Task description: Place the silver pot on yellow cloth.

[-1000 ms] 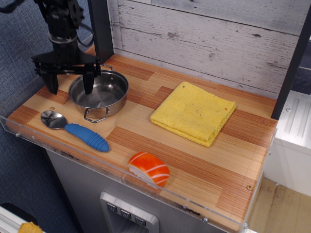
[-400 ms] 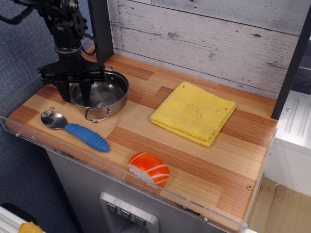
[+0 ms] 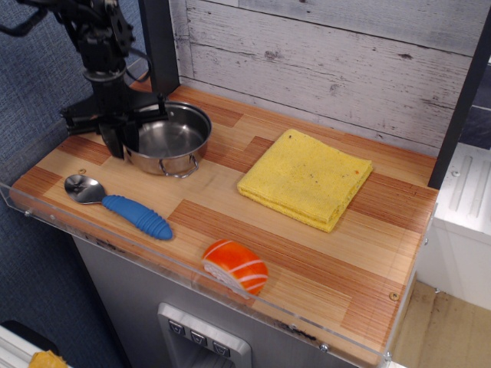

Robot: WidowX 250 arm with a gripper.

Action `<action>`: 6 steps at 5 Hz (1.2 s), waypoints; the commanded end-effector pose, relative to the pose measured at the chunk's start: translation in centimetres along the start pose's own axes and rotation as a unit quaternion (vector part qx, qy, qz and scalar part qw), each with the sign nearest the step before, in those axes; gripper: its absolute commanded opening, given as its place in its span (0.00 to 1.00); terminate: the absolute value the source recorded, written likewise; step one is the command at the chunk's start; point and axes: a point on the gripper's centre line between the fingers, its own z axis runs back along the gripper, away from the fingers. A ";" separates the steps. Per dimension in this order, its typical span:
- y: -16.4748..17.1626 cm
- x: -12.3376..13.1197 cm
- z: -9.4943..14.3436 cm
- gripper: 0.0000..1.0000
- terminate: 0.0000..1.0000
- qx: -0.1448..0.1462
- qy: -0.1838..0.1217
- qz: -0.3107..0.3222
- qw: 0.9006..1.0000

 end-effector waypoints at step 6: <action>-5.4 -7.0 7.9 0.00 0.00 -0.065 -0.042 0.166 0.983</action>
